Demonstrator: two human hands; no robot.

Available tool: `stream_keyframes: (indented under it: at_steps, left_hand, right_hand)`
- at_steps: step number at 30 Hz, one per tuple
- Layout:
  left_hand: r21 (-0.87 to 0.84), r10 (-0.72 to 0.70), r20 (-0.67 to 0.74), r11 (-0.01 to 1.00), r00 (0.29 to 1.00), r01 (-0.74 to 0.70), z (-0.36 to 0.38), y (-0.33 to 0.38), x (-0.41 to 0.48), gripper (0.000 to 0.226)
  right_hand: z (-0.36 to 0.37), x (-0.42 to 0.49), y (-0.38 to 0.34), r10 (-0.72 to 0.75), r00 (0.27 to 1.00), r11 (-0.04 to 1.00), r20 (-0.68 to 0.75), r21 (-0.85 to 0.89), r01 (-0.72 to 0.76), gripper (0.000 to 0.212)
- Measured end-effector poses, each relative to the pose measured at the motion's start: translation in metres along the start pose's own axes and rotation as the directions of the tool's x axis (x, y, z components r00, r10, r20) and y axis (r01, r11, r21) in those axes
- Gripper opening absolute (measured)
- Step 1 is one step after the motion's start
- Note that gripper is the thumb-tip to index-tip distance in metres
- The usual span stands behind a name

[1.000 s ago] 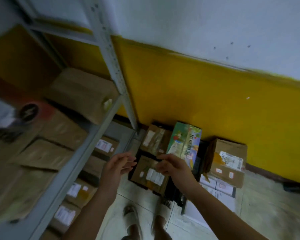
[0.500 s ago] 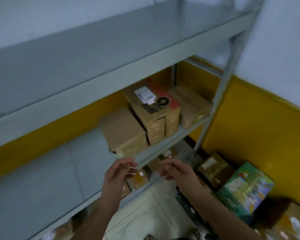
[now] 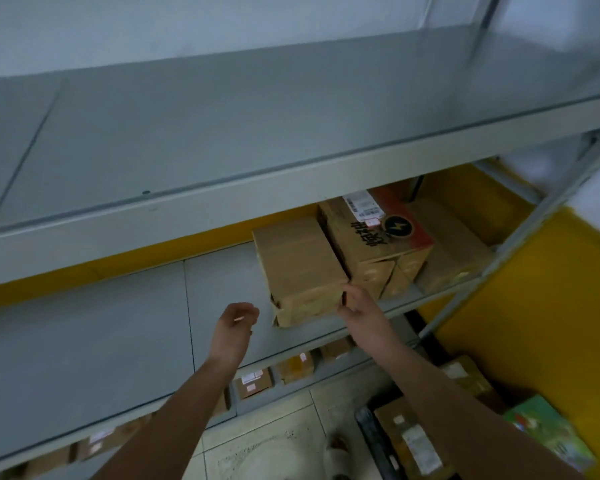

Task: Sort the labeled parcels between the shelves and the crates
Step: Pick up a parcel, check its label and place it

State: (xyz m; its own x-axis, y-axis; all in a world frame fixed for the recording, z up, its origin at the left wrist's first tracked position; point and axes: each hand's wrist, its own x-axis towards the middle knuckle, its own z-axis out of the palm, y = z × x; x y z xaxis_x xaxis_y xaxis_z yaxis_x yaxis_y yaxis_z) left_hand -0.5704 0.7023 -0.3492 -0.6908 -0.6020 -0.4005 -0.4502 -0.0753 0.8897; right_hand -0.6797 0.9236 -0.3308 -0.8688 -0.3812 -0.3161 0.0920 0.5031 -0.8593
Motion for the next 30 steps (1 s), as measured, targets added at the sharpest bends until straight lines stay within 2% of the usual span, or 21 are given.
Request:
stream_keyframes:
  at_steps: [1, 4, 7, 10, 14, 17, 21, 26, 30]
  left_hand:
    - [0.029, -0.033, -0.013, 0.999, 0.999, 0.033, 0.004, 0.0, 0.011, 0.01]
    - [0.142, -0.117, -0.037, 0.982, 0.992, 0.122, 0.022, 0.009, 0.037, 0.046]
    - [0.228, -0.171, -0.032, 0.958, 0.985, 0.174, 0.047, 0.015, 0.06, 0.062]
    - [0.217, -0.22, -0.01, 0.952, 0.975, 0.217, 0.067, 0.012, 0.079, 0.059]
    - [0.046, -0.213, -0.027, 0.976, 0.977, 0.214, 0.085, 0.009, 0.086, 0.034]
    - [0.003, -0.181, -0.056, 0.983, 0.982, 0.181, 0.079, 0.005, 0.076, 0.026]
    - [-0.014, -0.125, -0.075, 0.992, 0.989, 0.124, 0.047, 0.0, 0.038, 0.022]
    - [-0.059, -0.022, -0.09, 0.998, 0.996, 0.017, -0.014, -0.01, -0.037, 0.021]
    - [-0.055, 0.05, -0.101, 0.997, 0.994, -0.056, -0.051, -0.011, -0.093, 0.021]
  right_hand:
    - [0.001, 0.015, -0.007, -0.025, 1.0, 0.997, 0.007, -0.067, 0.026, 0.048]
    - [0.008, 0.056, -0.023, -0.053, 0.998, 0.968, 0.039, -0.245, 0.061, 0.056]
    - [0.016, 0.093, -0.019, -0.038, 0.995, 0.934, 0.089, -0.352, 0.067, 0.065]
    - [0.027, 0.118, -0.014, -0.024, 0.998, 0.904, 0.058, -0.426, 0.046, 0.076]
    - [0.035, 0.134, -0.015, -0.022, 0.999, 0.873, -0.028, -0.487, 0.005, 0.075]
    - [0.028, 0.128, -0.016, -0.005, 1.0, 0.94, -0.026, -0.341, -0.005, 0.069]
    - [0.014, 0.088, -0.021, -0.063, 0.998, 0.991, -0.003, -0.117, 0.062, 0.053]
    - [0.005, 0.022, -0.023, -0.157, 0.988, 0.971, -0.009, 0.179, 0.156, 0.027]
    - [0.027, -0.022, -0.022, -0.089, 0.996, 0.952, 0.025, 0.297, 0.078, 0.017]
